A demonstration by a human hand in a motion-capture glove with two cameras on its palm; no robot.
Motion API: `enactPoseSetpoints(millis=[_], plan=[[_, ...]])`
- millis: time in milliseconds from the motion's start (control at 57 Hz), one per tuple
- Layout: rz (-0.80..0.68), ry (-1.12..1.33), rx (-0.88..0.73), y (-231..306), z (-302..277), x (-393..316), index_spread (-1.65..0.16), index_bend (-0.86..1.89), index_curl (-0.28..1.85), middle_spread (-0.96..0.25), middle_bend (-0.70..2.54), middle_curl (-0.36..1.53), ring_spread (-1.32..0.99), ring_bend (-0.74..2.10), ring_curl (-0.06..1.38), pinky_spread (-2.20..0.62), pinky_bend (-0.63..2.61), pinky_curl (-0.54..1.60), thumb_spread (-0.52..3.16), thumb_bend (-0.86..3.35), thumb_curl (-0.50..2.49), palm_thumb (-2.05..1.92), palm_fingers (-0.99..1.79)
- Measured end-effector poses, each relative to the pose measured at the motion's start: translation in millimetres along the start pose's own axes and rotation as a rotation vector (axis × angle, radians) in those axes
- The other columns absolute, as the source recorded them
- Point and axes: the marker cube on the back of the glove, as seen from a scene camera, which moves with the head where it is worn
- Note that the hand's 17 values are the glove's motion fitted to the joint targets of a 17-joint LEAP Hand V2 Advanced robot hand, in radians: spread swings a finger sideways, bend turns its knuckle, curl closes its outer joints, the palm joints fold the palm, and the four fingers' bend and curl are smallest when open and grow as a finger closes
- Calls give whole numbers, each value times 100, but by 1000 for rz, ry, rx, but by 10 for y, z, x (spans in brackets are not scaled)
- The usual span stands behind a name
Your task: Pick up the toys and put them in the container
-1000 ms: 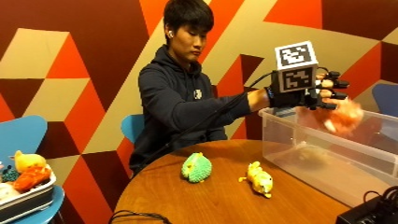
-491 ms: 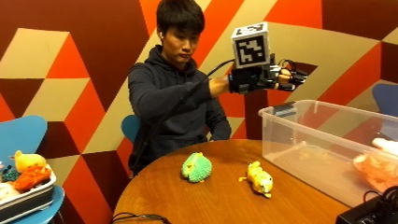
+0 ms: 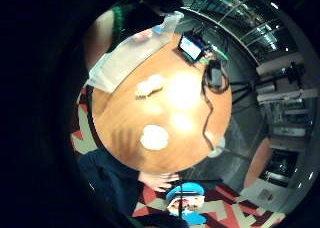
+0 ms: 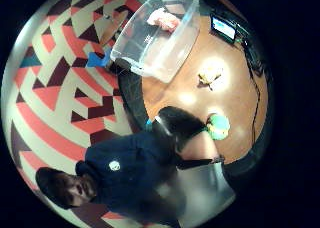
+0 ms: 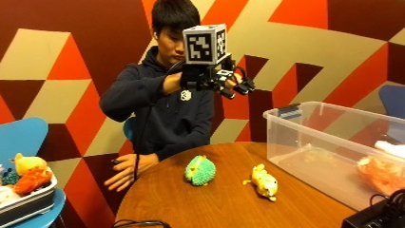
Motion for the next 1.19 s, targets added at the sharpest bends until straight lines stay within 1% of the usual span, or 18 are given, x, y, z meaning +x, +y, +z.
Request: enactPoseSetpoints(millis=[193, 404, 544, 667, 755, 825, 877, 1105, 1158, 1193], plan=[[64, -4, -28, 366, 71, 234, -27, 17, 42, -2, 20, 37, -1, 16, 20, 3, 58, 34, 125, -1, 36, 13, -4], [76, 43, 65, 724, -95, 273, -27, 18, 41, -1, 22, 38, -1, 16, 19, 4, 58, 35, 127, -1, 34, 14, -3], [57, 50, 119, 974, -170, 205, -26, 19, 42, -1, 23, 39, -1, 18, 19, 4, 58, 35, 128, -1, 34, 16, 1], [51, 44, 110, 1062, -162, 153, -26, 19, 42, -1, 23, 39, -1, 19, 19, 5, 58, 35, 130, -1, 33, 17, 4], [49, 33, 102, 1014, -74, 163, -25, 19, 43, -2, 23, 40, -1, 18, 19, 5, 60, 35, 130, -1, 33, 18, 5], [60, 29, 77, 893, 125, 270, -25, 18, 42, -2, 23, 40, -1, 19, 20, 5, 60, 36, 131, -1, 33, 19, 5], [59, 27, 40, 788, 378, 369, -25, 16, 42, -2, 23, 40, -1, 19, 20, 5, 63, 36, 131, -1, 33, 19, 4], [131, 27, -199, 652, 1996, 469, -26, 11, 36, -1, 16, 38, 0, 21, 23, 5, 77, 39, 129, -1, 32, 19, -7], [149, 44, -205, 610, 2165, 577, -26, 11, 35, -1, 16, 37, 0, 20, 23, 6, 81, 40, 128, -1, 33, 20, -8], [151, 57, -172, 601, 2250, 613, -27, 11, 34, -1, 19, 37, 0, 24, 24, 6, 83, 41, 127, -1, 33, 20, 0]])
